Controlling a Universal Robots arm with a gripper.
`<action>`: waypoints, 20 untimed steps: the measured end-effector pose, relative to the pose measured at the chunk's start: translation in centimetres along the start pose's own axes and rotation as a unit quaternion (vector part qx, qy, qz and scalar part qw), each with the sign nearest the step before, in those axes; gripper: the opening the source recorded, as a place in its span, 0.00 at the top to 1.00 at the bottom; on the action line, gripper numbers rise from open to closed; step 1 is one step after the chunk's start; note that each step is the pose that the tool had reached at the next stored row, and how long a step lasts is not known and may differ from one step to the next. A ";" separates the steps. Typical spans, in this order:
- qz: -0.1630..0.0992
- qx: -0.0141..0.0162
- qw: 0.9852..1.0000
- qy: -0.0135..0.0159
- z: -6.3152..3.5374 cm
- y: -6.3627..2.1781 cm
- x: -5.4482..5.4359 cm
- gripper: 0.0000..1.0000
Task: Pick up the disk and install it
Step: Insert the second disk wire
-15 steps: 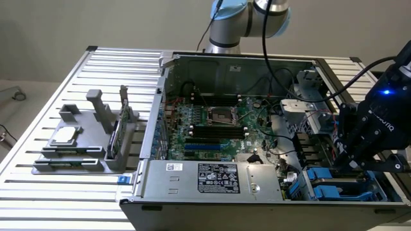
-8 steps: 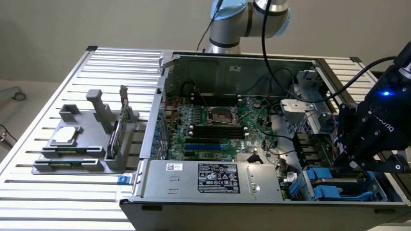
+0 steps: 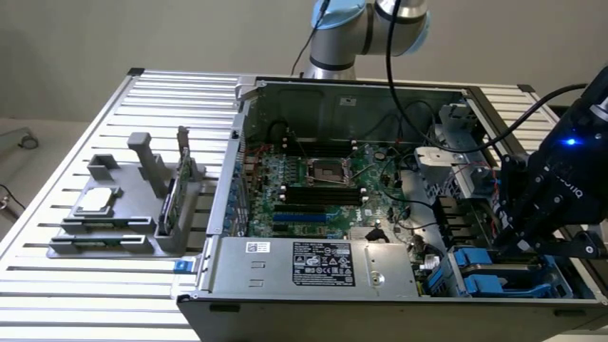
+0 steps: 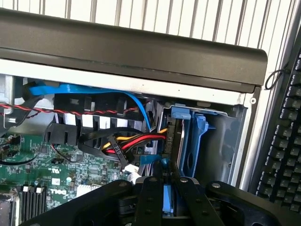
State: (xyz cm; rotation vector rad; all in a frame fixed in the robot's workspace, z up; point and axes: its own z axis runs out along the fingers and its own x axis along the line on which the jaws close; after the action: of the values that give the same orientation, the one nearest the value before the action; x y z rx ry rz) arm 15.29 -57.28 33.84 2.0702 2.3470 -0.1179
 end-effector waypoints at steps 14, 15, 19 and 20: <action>-0.015 -0.004 1.000 0.002 0.48 -0.32 -0.3 0.84; -0.016 -0.005 1.000 0.002 0.53 -0.38 -0.3 0.84; -0.019 -0.005 1.000 0.002 0.55 -0.46 -0.4 0.82; -0.020 -0.005 1.000 0.003 0.48 -0.47 -0.4 0.76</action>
State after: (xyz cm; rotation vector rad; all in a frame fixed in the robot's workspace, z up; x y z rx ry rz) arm 14.86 -57.75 33.41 2.0233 2.3872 -0.1006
